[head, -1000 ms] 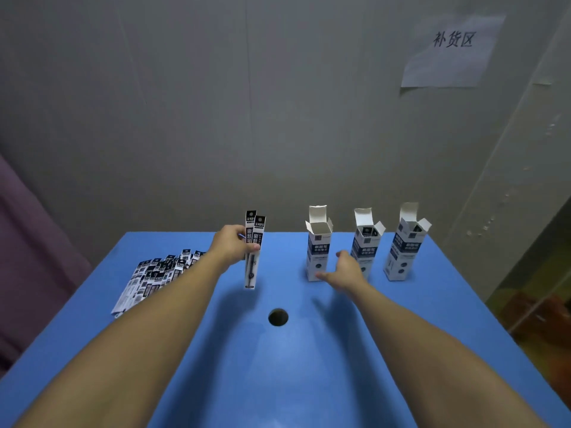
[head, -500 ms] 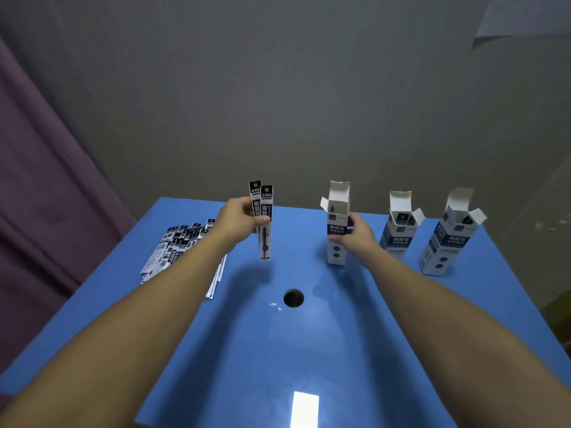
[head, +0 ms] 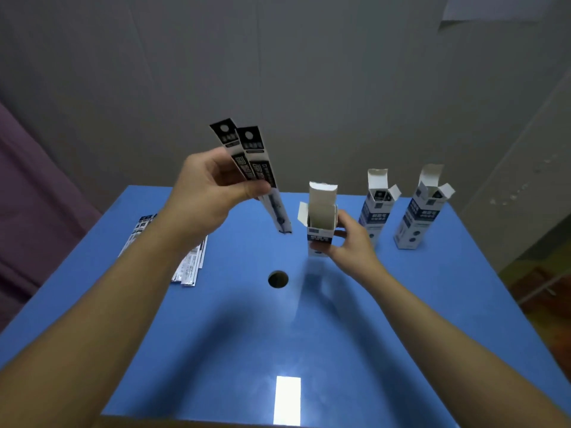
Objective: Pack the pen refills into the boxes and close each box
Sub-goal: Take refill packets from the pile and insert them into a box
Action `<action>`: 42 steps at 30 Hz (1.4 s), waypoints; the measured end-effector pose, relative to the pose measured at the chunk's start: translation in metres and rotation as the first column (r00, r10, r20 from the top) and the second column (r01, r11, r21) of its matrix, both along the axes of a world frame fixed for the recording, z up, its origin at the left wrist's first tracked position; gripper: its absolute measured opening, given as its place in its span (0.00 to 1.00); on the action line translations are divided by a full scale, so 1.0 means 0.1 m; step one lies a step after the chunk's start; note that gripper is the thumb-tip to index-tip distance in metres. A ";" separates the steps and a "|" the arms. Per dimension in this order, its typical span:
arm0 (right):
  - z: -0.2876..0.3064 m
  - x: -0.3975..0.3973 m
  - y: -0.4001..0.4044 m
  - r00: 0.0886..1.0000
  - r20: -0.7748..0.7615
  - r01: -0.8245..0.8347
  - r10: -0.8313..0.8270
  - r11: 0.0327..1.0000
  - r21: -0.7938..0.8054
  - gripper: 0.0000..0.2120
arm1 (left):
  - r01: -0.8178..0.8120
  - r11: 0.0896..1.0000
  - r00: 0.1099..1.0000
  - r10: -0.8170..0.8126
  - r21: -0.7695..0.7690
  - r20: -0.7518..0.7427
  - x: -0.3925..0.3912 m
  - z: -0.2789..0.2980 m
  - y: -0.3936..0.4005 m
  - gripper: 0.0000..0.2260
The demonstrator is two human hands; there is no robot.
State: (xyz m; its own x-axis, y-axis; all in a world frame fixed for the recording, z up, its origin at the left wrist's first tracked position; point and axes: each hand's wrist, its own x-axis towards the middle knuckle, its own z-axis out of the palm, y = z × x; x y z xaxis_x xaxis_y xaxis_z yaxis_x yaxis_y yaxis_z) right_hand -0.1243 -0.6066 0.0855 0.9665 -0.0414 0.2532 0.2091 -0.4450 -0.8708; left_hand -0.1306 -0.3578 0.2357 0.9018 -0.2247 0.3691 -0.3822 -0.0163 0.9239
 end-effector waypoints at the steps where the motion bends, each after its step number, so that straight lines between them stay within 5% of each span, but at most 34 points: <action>1: 0.02 -0.06 -0.01 1.000 0.020 -0.009 0.009 1.000 0.004 0.22 | 0.001 1.000 1.000 -0.001 -0.015 0.026 -0.08 0.03 -0.04 0.16; 16: 0.11 -0.42 -0.17 0.979 0.180 -0.087 0.094 0.995 -0.046 0.22 | -0.023 0.999 0.988 0.029 -0.042 0.149 -0.57 -0.06 -0.61 0.12; 22: 0.17 -0.47 -0.15 0.976 0.192 -0.096 0.103 0.994 -0.047 0.23 | -0.002 0.995 0.976 -0.020 0.103 0.216 -0.56 -0.10 -0.71 0.14; 28: 0.25 -0.50 -0.13 0.968 0.224 -0.104 0.113 0.993 -0.052 0.22 | -0.154 0.926 0.942 0.033 0.345 0.333 -0.51 -0.30 -0.74 0.16; 35: 0.26 -0.52 -0.14 0.969 0.227 -0.090 0.101 0.994 -0.056 0.23 | -0.245 0.890 0.888 0.046 0.386 0.457 -0.49 -0.41 -0.76 0.08; 42: 0.26 -0.54 -0.15 0.968 0.234 -0.081 0.094 0.995 -0.065 0.23 | -0.230 0.881 0.920 0.057 0.414 0.389 -0.48 -0.37 -0.71 0.10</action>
State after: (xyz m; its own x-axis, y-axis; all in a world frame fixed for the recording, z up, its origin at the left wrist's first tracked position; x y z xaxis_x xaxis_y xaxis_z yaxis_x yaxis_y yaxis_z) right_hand -0.1786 -0.6220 0.1116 0.8780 0.0609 0.4748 0.4466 -0.4609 -0.7669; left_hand -0.1781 -0.4290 0.1986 0.7632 -0.3202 0.5612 -0.6423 -0.4707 0.6049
